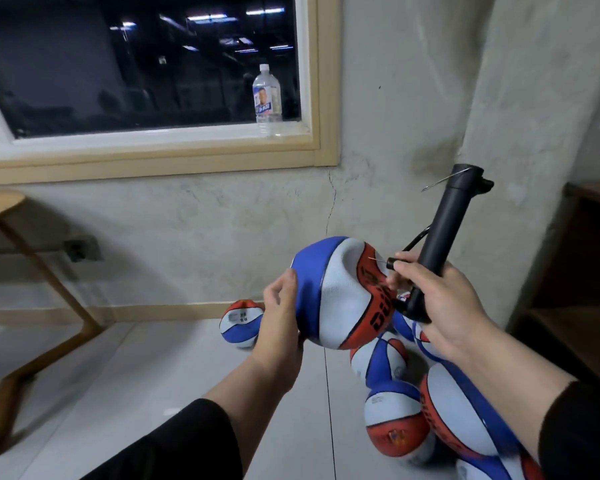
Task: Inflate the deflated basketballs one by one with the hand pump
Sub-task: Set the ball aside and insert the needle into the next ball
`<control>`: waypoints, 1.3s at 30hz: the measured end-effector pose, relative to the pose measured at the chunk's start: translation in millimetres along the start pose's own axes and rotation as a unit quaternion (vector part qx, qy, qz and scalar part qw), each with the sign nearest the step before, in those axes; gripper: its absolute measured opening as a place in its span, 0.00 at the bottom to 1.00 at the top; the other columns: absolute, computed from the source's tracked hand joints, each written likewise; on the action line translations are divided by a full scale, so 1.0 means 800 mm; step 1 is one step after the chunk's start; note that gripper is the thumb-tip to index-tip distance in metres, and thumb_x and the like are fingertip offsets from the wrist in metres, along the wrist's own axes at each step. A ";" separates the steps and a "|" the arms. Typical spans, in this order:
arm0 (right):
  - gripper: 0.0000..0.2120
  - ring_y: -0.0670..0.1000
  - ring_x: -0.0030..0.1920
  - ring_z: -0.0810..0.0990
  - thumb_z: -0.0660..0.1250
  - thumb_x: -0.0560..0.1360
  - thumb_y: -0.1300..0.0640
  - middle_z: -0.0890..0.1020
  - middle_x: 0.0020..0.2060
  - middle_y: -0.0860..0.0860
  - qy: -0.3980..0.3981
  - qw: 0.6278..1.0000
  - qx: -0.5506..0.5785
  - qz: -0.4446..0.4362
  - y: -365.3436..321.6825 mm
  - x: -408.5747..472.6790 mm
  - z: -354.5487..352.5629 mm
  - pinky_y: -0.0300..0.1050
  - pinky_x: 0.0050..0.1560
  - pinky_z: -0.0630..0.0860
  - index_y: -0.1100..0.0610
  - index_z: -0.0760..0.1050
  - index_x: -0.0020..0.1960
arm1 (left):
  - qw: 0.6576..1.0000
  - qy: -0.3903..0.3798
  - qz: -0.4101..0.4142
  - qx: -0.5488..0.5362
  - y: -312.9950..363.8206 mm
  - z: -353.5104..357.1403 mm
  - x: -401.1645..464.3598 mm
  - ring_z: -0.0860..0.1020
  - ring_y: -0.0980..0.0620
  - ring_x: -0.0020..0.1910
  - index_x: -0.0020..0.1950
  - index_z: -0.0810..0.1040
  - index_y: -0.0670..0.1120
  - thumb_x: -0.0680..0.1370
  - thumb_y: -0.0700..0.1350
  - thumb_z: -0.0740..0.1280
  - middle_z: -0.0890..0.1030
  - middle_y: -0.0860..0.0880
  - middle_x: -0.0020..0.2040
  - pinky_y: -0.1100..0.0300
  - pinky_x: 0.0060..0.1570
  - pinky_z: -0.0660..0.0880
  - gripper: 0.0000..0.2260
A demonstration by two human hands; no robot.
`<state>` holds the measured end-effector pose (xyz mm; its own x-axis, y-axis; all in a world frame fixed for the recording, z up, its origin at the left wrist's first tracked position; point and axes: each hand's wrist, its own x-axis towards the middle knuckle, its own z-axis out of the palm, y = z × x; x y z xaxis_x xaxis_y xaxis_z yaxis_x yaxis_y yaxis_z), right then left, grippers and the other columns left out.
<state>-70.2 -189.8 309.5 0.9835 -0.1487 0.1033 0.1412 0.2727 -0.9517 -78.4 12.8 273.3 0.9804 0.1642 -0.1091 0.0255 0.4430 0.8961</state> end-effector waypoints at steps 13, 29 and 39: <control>0.05 0.55 0.44 0.83 0.67 0.80 0.63 0.82 0.37 0.57 -0.019 0.998 -0.017 -0.056 -0.055 0.003 0.011 0.49 0.48 0.78 0.59 0.80 0.55 | 0.977 -0.152 -0.059 0.137 0.063 0.000 0.008 0.82 0.44 0.64 0.71 0.76 0.55 0.66 0.63 0.79 0.83 0.50 0.65 0.37 0.59 0.81 0.35; 0.05 0.55 0.45 0.81 0.67 0.80 0.64 0.80 0.38 0.56 -0.027 0.997 0.025 -0.069 -0.029 0.048 0.047 0.58 0.58 0.78 0.56 0.80 0.52 | 0.982 -0.118 -0.039 0.140 0.075 -0.004 0.043 0.84 0.52 0.59 0.82 0.55 0.64 0.62 0.59 0.84 0.81 0.59 0.63 0.50 0.47 0.84 0.56; 0.06 0.55 0.43 0.80 0.66 0.81 0.63 0.79 0.37 0.54 -0.041 0.998 0.035 -0.027 -0.008 0.074 0.057 0.54 0.49 0.79 0.54 0.80 0.52 | 0.988 -0.025 0.020 0.154 0.052 -0.017 0.075 0.86 0.50 0.53 0.63 0.76 0.51 0.79 0.49 0.74 0.86 0.50 0.56 0.51 0.50 0.83 0.14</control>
<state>-7.4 -157.4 334.7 0.9799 -0.0864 0.1799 0.1985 0.3318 -0.9222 -20.9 53.3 298.4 0.9899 0.1298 -0.0568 0.0376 0.1463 0.9885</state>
